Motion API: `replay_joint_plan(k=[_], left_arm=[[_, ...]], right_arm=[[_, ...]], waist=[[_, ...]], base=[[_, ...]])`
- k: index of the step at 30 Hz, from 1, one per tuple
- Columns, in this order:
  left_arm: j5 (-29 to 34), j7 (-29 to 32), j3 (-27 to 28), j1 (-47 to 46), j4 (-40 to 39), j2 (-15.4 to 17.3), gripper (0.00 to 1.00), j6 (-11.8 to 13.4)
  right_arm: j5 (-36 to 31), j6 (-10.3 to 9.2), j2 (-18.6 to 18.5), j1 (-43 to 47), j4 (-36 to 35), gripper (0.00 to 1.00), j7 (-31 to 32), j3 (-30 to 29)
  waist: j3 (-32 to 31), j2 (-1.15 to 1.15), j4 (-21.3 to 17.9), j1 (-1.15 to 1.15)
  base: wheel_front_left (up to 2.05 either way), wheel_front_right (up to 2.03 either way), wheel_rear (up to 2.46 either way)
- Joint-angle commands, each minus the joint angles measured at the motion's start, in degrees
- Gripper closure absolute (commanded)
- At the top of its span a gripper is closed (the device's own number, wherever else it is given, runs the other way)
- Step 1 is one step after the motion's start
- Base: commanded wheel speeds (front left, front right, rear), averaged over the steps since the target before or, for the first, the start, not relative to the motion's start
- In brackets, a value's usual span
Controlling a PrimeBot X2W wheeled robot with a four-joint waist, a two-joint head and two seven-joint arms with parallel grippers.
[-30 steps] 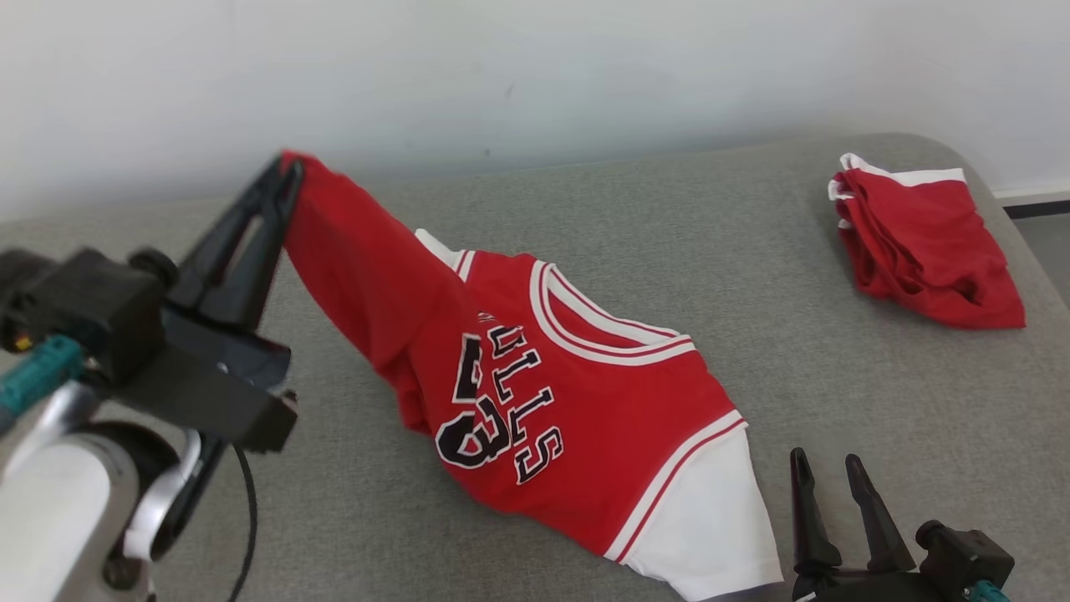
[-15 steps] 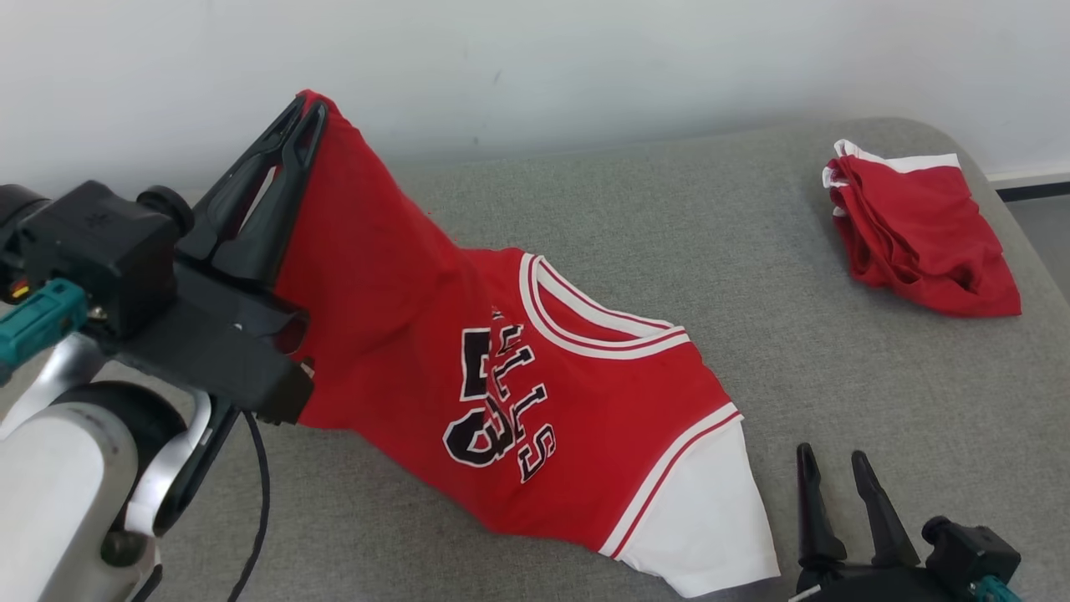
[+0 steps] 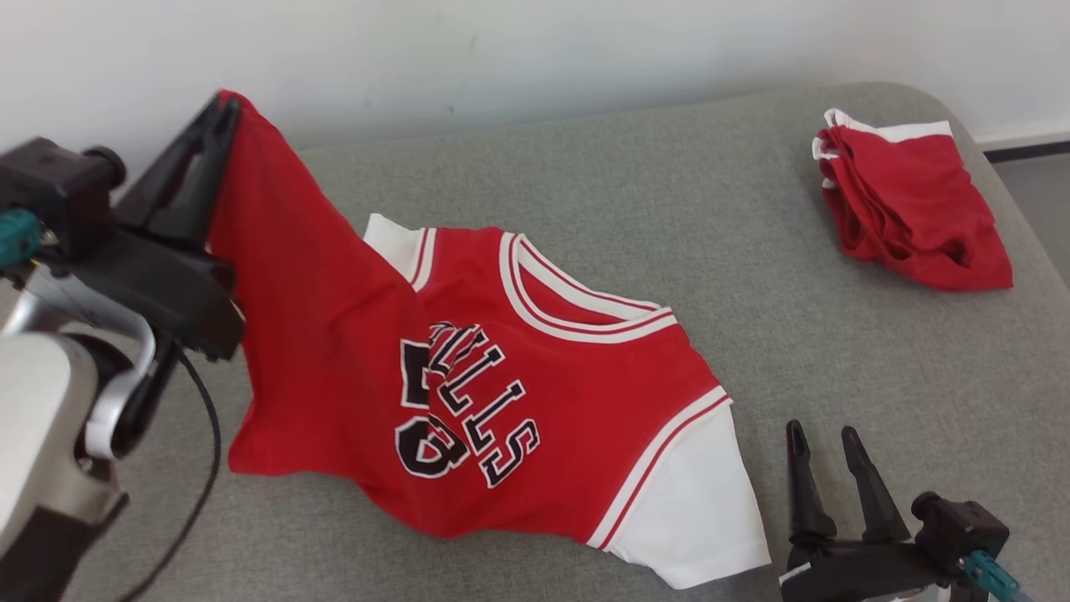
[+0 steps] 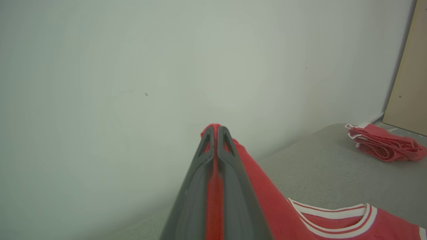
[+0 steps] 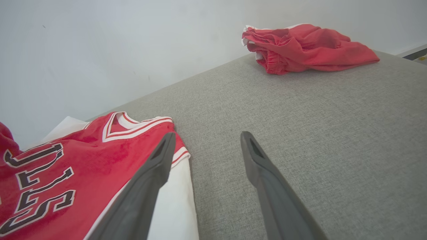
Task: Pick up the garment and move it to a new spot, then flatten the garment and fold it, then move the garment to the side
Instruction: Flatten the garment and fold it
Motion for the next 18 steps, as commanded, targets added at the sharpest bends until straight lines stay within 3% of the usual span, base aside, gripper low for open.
replay_joint_plan(k=[1, 12, 13, 15, 18], left_arm=[[-0.47, -1.23, 0.17, -1.93, 3.22, -0.52, 1.0, -1.16], [2.58, -8.11, -2.34, -12.93, 25.8, -0.8, 1.0, -6.18], [3.58, -8.73, -3.96, -14.26, 29.86, -0.51, 0.74, -6.69], [3.11, -9.81, -4.36, -15.55, 33.54, -1.17, 0.0, -6.74], [2.86, -11.02, -5.65, -16.38, 38.05, -1.76, 0.0, -7.05]], right_arm=[[-0.42, -0.13, 0.04, -0.93, 0.23, 0.0, -0.01, 0.16], [0.16, -0.12, 0.04, -5.2, 0.3, 0.0, -0.01, 2.56], [0.44, -0.12, 0.08, -5.68, 0.18, 0.0, -0.01, 3.08], [0.78, -0.12, 0.05, -5.78, 0.14, 0.0, -0.01, 3.32], [0.94, -0.12, 0.05, -5.52, 0.25, 0.0, -0.01, 3.29]], waist=[[1.34, 0.0, -1.04, 0.0], [6.65, 0.0, -6.12, 0.0], [7.35, 0.0, -6.98, 0.0], [7.8, 0.0, -7.47, 0.0], [7.94, 0.0, -7.55, 0.0]], base=[[0.0, 0.0, 0.0], [0.0, 0.0, 0.0], [0.0, 0.0, 0.0], [0.0, 0.0, 0.0], [0.0, 0.0, 0.0]])
